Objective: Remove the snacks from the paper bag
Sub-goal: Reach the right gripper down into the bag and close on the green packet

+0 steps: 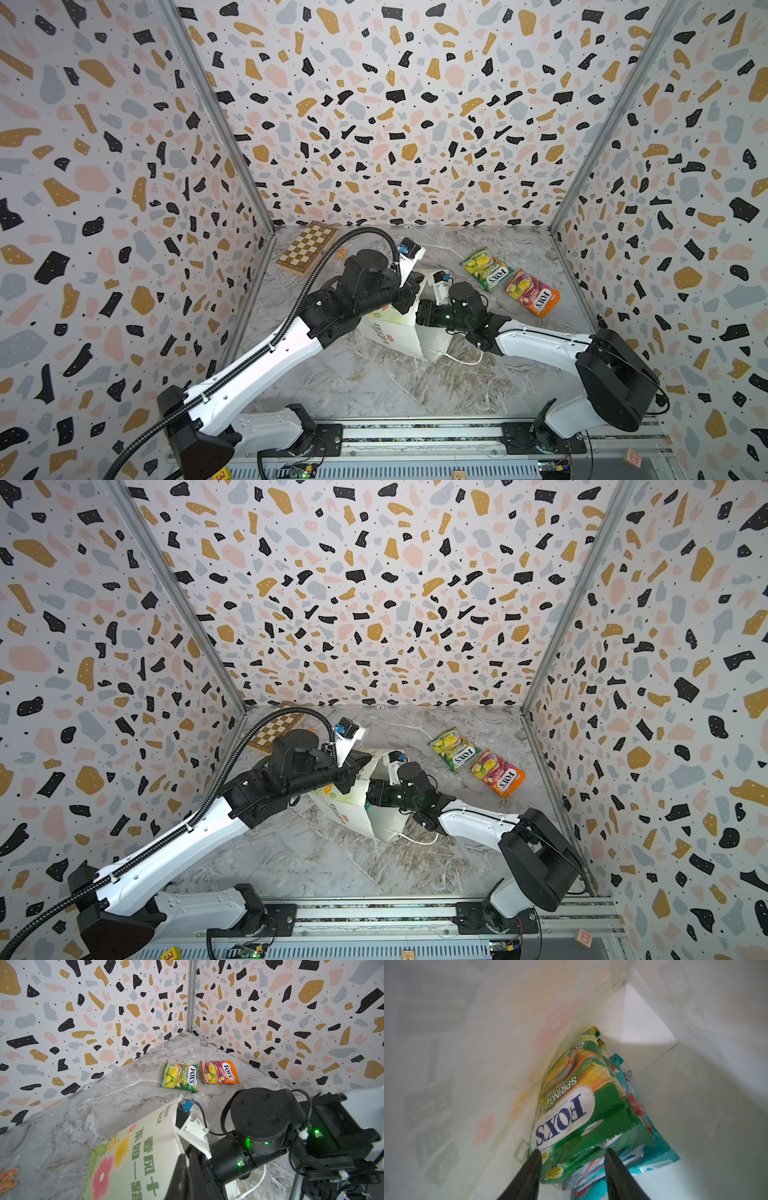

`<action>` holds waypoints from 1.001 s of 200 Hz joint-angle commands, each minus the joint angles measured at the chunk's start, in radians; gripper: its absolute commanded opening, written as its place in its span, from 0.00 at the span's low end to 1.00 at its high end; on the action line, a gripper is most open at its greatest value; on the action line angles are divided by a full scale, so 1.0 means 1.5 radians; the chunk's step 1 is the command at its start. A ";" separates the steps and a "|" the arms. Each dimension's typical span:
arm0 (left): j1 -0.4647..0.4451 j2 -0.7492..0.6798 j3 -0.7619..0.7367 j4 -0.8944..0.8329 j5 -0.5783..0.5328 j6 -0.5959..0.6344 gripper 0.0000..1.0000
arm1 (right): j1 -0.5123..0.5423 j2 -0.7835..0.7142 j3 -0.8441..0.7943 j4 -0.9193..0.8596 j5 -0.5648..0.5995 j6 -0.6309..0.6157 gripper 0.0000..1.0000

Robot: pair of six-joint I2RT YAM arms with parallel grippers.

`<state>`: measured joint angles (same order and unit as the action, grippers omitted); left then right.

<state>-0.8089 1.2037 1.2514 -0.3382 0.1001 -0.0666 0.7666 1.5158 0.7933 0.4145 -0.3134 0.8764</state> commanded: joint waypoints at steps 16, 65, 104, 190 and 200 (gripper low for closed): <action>-0.002 -0.007 0.002 0.013 0.020 0.007 0.00 | 0.005 0.018 0.052 -0.014 0.035 0.033 0.47; -0.002 -0.008 0.001 0.016 0.024 0.004 0.00 | 0.006 0.050 0.075 -0.037 0.058 0.064 0.46; -0.002 -0.007 0.002 0.019 0.029 0.004 0.00 | 0.011 0.068 0.095 -0.067 0.077 0.068 0.47; -0.001 -0.005 0.003 0.023 0.036 0.003 0.00 | 0.021 0.141 0.151 -0.115 0.096 0.068 0.46; -0.002 -0.006 0.002 0.023 0.034 0.003 0.00 | 0.021 0.146 0.151 -0.109 0.092 0.065 0.40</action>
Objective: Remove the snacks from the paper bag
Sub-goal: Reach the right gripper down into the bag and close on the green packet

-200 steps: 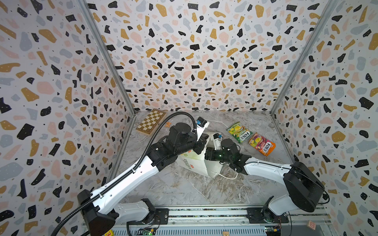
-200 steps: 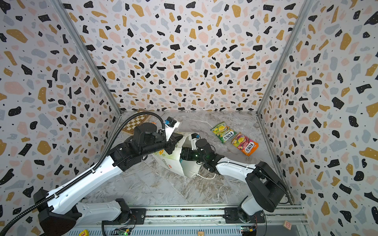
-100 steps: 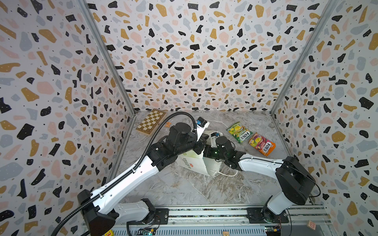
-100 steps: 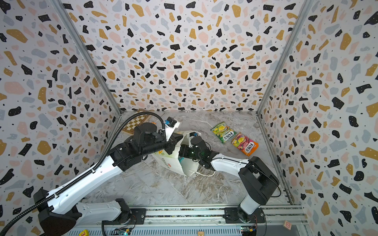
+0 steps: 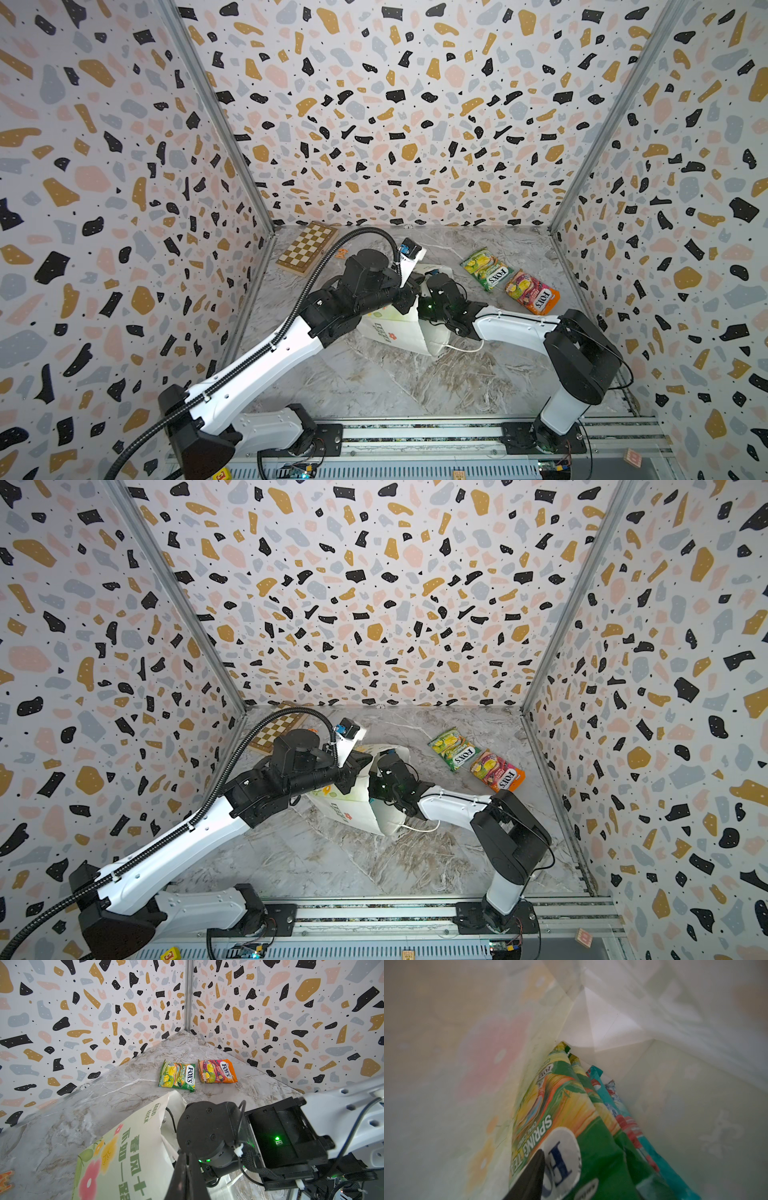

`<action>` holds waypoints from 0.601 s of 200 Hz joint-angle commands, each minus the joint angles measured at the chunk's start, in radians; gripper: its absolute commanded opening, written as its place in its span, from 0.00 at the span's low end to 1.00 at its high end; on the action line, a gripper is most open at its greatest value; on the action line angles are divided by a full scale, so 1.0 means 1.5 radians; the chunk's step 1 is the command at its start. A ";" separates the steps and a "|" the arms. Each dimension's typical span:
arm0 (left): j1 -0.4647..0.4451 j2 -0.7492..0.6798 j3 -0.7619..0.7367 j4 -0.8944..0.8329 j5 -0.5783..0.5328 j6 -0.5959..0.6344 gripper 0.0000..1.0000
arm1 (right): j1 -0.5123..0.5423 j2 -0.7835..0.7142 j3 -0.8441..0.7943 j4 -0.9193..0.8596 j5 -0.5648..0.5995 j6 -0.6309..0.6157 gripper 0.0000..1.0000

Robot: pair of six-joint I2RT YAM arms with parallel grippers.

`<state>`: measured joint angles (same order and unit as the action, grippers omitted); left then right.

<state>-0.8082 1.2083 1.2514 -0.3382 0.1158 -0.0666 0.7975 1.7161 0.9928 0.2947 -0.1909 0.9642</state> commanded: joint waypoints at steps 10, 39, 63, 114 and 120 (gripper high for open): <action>-0.002 -0.010 0.002 0.021 0.019 0.003 0.00 | 0.000 0.015 0.019 -0.025 0.009 0.003 0.34; -0.002 -0.014 -0.002 0.017 -0.016 0.000 0.00 | 0.000 -0.004 0.007 -0.004 0.005 -0.019 0.02; -0.002 -0.014 -0.005 0.017 -0.075 -0.012 0.00 | -0.001 -0.037 -0.007 -0.005 0.018 -0.048 0.00; -0.002 -0.012 -0.009 0.016 -0.156 -0.026 0.00 | -0.013 -0.112 -0.030 -0.036 0.016 -0.107 0.00; -0.002 -0.011 -0.010 0.013 -0.162 -0.026 0.00 | -0.014 -0.121 -0.035 -0.036 0.015 -0.113 0.00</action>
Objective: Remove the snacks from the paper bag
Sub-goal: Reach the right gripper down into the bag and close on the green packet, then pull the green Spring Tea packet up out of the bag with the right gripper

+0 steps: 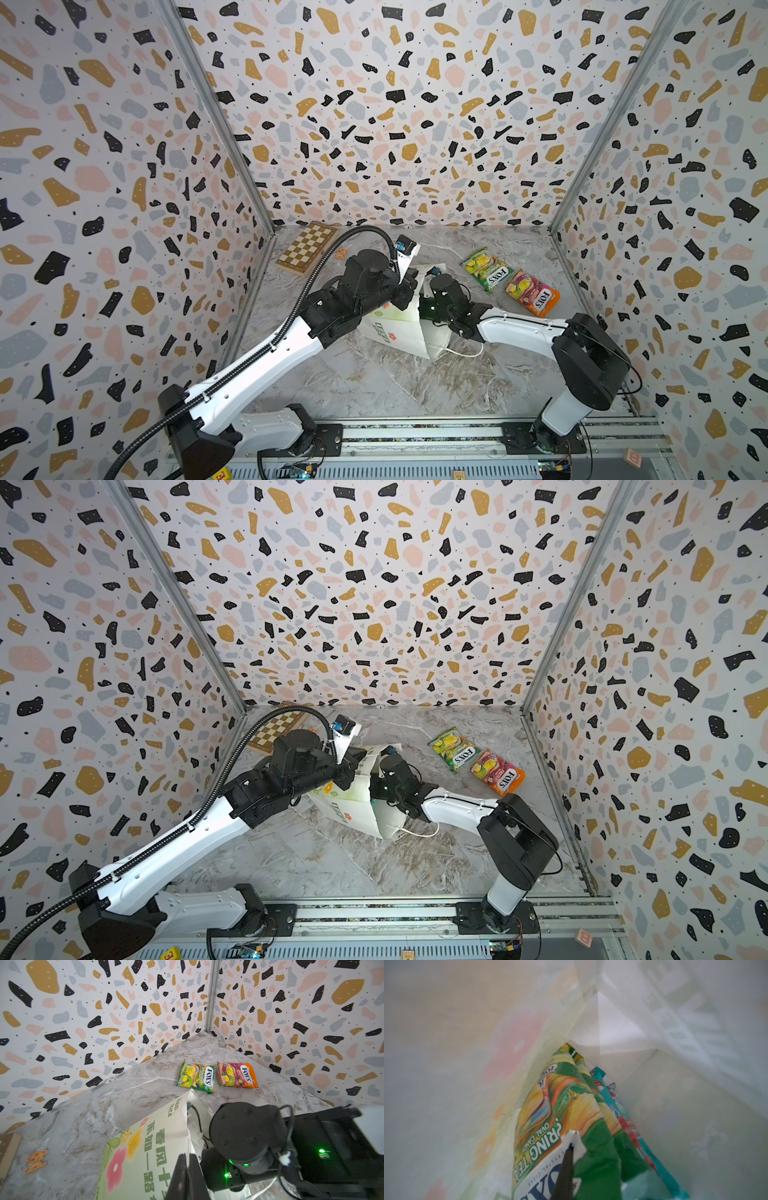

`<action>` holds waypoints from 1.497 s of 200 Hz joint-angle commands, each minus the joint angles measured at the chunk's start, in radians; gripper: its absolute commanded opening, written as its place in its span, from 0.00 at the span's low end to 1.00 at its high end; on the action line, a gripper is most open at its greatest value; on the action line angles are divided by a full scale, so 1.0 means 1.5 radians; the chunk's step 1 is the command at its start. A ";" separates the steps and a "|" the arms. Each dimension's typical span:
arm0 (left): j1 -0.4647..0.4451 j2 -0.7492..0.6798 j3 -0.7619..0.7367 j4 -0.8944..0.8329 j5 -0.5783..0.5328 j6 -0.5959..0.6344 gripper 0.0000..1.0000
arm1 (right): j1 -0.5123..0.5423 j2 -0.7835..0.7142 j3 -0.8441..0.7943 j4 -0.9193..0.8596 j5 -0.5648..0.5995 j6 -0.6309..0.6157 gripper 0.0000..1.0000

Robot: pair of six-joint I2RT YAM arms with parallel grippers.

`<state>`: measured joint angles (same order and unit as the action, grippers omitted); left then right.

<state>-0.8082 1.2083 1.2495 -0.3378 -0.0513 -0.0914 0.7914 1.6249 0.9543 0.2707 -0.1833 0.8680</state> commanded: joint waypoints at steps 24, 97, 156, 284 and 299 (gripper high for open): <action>-0.002 -0.006 -0.010 0.008 -0.067 -0.011 0.00 | -0.020 -0.101 -0.026 -0.040 0.008 -0.067 0.00; -0.002 -0.003 -0.015 0.012 -0.093 -0.014 0.00 | -0.066 -0.225 -0.076 -0.089 -0.028 -0.102 0.00; -0.002 0.001 -0.013 0.017 -0.125 -0.030 0.00 | -0.093 -0.328 -0.067 -0.166 -0.072 -0.157 0.00; -0.002 0.003 -0.018 0.027 -0.142 -0.051 0.00 | -0.116 -0.548 0.016 -0.335 0.015 -0.299 0.00; -0.002 0.002 -0.018 0.025 -0.139 -0.050 0.00 | -0.116 -0.564 0.027 -0.348 0.049 -0.308 0.00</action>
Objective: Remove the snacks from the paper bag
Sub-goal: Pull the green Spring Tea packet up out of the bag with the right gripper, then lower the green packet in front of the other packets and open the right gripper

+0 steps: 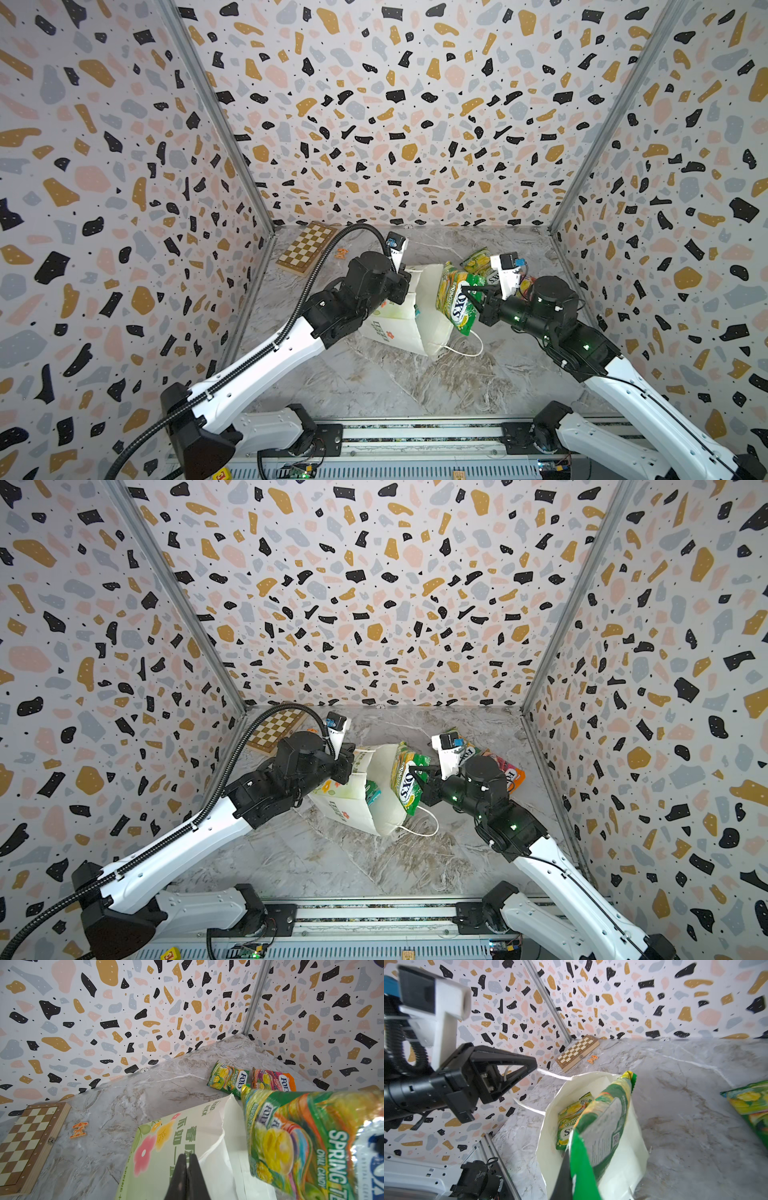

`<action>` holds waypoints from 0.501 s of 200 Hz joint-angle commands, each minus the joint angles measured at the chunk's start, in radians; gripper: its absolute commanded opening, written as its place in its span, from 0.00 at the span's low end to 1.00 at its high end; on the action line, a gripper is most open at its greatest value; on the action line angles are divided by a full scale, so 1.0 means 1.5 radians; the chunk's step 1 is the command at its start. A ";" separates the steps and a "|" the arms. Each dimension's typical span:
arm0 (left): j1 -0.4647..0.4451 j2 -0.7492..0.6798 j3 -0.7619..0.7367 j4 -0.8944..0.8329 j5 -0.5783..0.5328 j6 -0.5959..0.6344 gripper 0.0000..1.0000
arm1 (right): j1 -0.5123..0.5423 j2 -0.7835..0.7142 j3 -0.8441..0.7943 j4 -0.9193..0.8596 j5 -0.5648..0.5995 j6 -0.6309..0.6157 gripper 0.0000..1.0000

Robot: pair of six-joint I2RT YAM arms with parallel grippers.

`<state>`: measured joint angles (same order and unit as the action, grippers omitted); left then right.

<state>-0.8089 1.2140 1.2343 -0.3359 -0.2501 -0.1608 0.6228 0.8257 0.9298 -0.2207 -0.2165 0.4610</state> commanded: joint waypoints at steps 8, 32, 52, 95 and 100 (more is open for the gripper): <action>-0.002 -0.002 -0.008 0.023 -0.006 -0.003 0.00 | -0.004 -0.039 0.049 -0.025 0.085 -0.041 0.00; -0.002 -0.004 -0.008 0.022 -0.004 -0.004 0.00 | -0.004 -0.054 0.071 -0.055 0.135 -0.053 0.00; -0.002 -0.006 -0.009 0.022 0.001 -0.004 0.00 | -0.003 -0.058 0.086 -0.086 0.206 -0.056 0.00; -0.002 -0.008 -0.009 0.023 0.023 0.000 0.00 | -0.019 -0.022 0.093 -0.153 0.330 -0.059 0.00; -0.002 -0.008 -0.011 0.024 0.024 0.001 0.00 | -0.025 -0.016 0.089 -0.155 0.329 -0.059 0.00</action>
<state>-0.8089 1.2140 1.2278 -0.3363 -0.2306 -0.1608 0.6106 0.7723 1.0321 -0.4072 0.1551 0.3912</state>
